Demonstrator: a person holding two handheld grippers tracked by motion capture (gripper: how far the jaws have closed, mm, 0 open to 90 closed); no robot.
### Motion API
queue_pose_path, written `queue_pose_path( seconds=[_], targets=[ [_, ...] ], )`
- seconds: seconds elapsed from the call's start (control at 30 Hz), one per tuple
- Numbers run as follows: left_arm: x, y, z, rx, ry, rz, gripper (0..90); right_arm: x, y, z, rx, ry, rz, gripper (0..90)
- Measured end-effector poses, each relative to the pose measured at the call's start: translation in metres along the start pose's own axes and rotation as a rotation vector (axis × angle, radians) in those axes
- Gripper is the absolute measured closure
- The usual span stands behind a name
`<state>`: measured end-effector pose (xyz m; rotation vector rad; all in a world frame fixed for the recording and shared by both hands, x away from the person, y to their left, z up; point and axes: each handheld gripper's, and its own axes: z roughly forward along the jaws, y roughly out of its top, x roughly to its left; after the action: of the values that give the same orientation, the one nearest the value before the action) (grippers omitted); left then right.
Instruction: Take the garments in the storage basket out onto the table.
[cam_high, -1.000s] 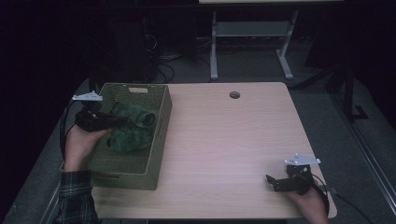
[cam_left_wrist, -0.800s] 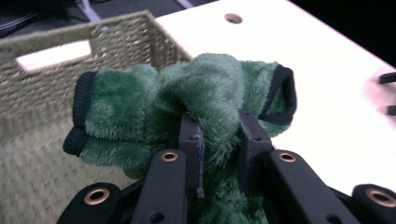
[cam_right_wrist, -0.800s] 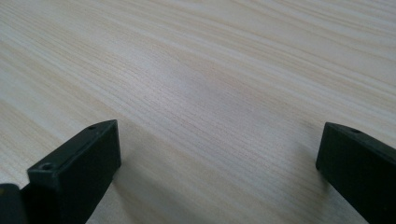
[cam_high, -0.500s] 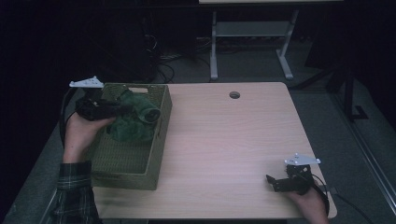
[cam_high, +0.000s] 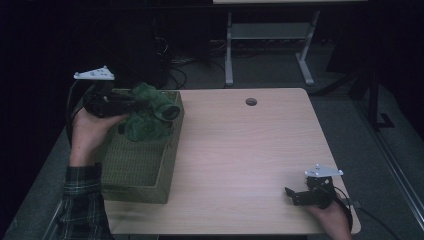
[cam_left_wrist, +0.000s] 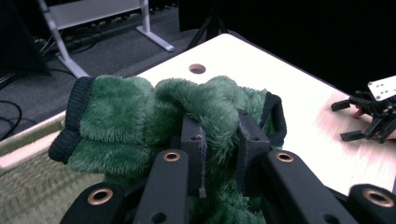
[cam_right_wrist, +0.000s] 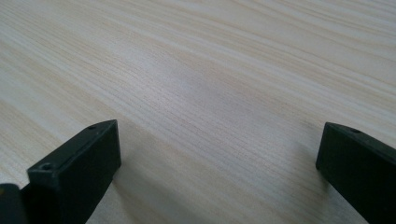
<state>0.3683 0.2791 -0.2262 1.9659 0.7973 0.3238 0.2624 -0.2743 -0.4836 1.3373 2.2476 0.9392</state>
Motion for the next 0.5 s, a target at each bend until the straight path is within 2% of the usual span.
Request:
queue_pose_path(
  seconds=[0.5],
  targets=[
    [-0.027, 0.026, 0.024, -0.047, -0.069, 0.044, 76.6, 0.0, 0.0, 0.0, 0.0, 0.0, 0.0, 0.0]
  ],
)
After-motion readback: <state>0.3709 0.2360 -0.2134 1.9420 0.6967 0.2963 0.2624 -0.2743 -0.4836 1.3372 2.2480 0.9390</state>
